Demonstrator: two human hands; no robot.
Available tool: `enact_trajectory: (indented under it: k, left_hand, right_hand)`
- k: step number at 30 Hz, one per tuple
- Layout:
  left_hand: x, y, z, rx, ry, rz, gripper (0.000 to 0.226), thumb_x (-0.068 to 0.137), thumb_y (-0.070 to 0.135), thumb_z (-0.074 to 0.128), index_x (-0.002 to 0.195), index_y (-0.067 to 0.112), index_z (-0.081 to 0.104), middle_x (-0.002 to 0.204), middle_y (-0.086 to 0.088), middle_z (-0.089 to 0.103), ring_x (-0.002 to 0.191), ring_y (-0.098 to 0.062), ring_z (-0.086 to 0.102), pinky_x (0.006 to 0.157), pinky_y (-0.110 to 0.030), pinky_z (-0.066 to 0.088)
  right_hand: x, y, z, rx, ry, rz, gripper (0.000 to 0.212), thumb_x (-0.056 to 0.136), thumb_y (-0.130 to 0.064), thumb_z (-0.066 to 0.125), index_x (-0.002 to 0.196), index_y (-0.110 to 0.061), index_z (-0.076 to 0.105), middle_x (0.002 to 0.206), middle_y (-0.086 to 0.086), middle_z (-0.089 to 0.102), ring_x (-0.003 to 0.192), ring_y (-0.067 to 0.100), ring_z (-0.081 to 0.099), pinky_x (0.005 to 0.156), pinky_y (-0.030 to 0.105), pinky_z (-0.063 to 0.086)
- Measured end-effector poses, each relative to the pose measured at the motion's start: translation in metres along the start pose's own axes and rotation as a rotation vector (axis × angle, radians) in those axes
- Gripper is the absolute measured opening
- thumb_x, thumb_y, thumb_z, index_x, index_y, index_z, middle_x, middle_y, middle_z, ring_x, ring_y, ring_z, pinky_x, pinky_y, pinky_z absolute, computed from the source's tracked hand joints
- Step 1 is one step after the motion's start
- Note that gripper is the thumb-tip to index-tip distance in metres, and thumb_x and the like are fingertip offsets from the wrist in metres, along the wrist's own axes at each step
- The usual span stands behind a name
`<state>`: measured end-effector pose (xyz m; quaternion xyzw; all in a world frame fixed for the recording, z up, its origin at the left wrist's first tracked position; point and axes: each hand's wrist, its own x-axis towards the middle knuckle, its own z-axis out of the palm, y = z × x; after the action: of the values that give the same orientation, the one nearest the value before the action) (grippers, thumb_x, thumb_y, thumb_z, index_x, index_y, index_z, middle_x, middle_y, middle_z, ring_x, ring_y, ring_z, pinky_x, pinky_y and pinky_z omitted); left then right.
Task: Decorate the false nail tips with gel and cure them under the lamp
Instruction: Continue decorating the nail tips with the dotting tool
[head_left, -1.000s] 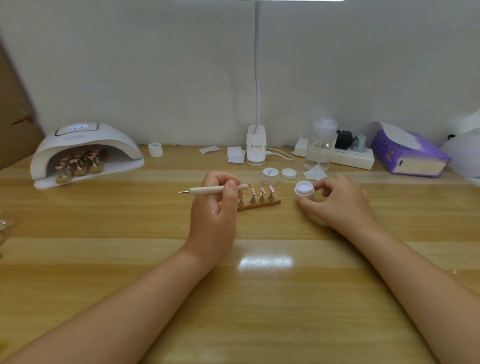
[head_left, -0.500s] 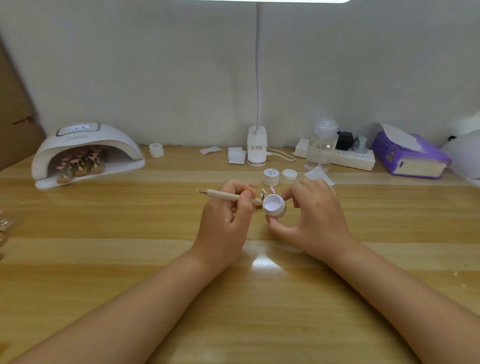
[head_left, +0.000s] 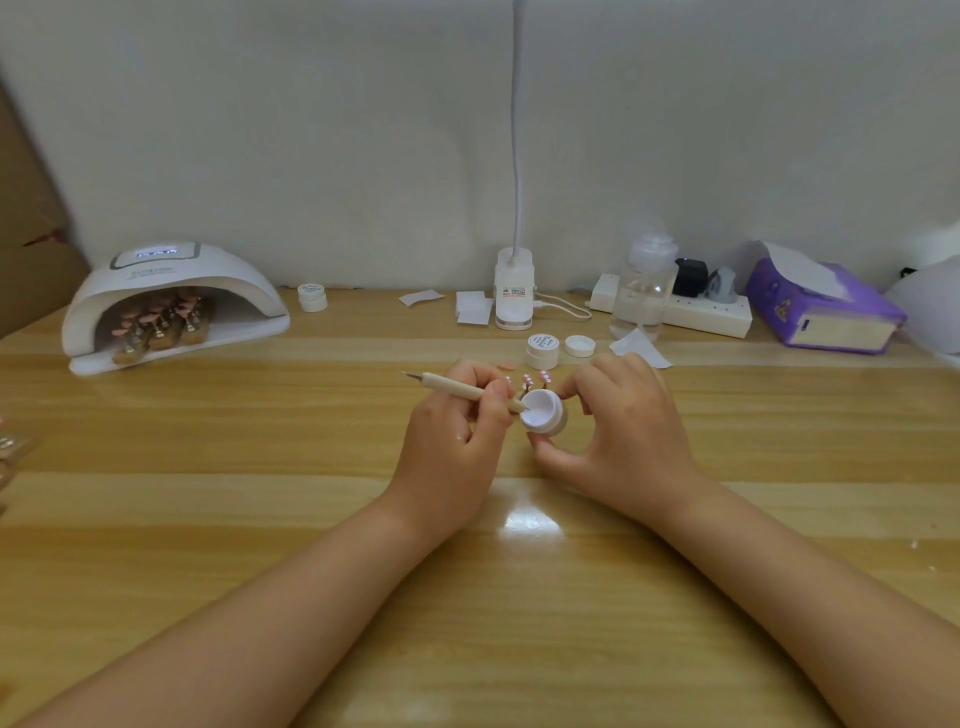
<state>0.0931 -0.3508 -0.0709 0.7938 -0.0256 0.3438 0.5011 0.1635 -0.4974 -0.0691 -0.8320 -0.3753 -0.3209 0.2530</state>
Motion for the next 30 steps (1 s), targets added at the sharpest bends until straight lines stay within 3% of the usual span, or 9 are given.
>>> enact_trajectory:
  k: [8, 18, 30]
  left_hand:
    - [-0.0002, 0.0002, 0.0011, 0.014, -0.029, -0.011, 0.016, 0.089, 0.027, 0.044, 0.078, 0.026, 0.055, 0.068, -0.004, 0.062, 0.067, -0.018, 0.059, 0.060, -0.025, 0.043]
    - [-0.0006, 0.0017, 0.0006, 0.059, -0.054, 0.012, 0.015, 0.089, 0.028, 0.042, 0.079, 0.028, 0.053, 0.069, -0.007, 0.062, 0.068, -0.028, 0.059, 0.061, -0.035, 0.043]
    - [-0.0001, 0.0019, 0.0009, 0.065, -0.059, 0.013, 0.014, 0.089, 0.028, 0.042, 0.079, 0.029, 0.053, 0.070, -0.003, 0.063, 0.069, -0.021, 0.059, 0.061, -0.031, 0.043]
  right_hand:
    - [0.0001, -0.0003, 0.0012, -0.007, 0.031, -0.030, 0.031, 0.060, -0.031, 0.078, 0.075, -0.011, 0.059, 0.075, -0.009, 0.038, 0.073, 0.015, 0.038, 0.066, 0.033, 0.037]
    - [0.0001, 0.0011, 0.0021, 0.003, 0.029, -0.038, 0.031, 0.059, -0.028, 0.079, 0.075, -0.011, 0.059, 0.075, -0.009, 0.038, 0.073, 0.015, 0.037, 0.065, 0.033, 0.037]
    - [0.0006, 0.0017, 0.0023, 0.006, 0.023, -0.037, 0.030, 0.059, -0.028, 0.079, 0.075, -0.011, 0.059, 0.075, -0.009, 0.038, 0.074, 0.014, 0.038, 0.067, 0.032, 0.036]
